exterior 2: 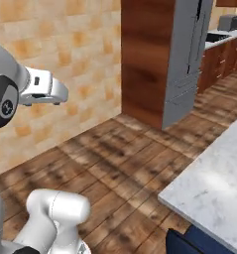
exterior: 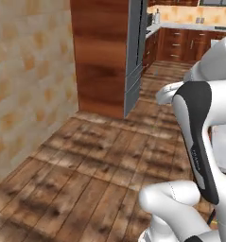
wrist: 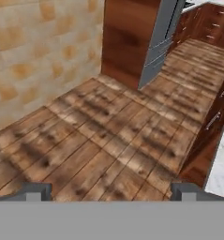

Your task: Sort all alcoholic drinks to one cabinet, and non-alcoholic drinks to the other.

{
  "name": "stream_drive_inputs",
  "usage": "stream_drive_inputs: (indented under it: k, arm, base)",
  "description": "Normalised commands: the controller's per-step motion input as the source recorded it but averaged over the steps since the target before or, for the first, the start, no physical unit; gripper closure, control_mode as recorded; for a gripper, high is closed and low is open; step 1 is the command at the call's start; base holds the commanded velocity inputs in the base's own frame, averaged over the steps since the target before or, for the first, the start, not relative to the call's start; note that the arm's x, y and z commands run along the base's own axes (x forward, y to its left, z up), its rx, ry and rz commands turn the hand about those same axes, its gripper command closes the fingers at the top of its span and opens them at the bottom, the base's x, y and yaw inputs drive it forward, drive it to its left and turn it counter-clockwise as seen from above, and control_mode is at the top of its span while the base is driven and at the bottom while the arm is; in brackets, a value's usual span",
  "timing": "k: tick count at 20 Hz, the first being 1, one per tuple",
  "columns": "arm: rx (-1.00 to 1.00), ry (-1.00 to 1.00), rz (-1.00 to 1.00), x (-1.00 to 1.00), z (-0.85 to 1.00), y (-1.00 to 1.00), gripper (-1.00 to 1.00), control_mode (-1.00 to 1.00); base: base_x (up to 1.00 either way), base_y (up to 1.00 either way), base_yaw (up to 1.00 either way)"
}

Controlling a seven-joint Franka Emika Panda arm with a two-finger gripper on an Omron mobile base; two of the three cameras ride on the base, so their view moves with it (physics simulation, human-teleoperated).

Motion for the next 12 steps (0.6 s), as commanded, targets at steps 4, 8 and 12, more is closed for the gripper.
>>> stream_drive_inputs:
  k: [4,8,12]
  arm:
    - [0.0,0.0,0.0,0.0,0.0,0.0,-1.0,1.0]
    - [0.0,0.0,0.0,0.0,0.0,0.0,-1.0,1.0]
    - [0.0,0.0,0.0,0.0,0.0,0.0,-1.0,1.0]
  base:
    - [0.49,0.72,-0.79]
    - [0.55,0.74,-0.77]
    - [0.54,0.74,-0.78]
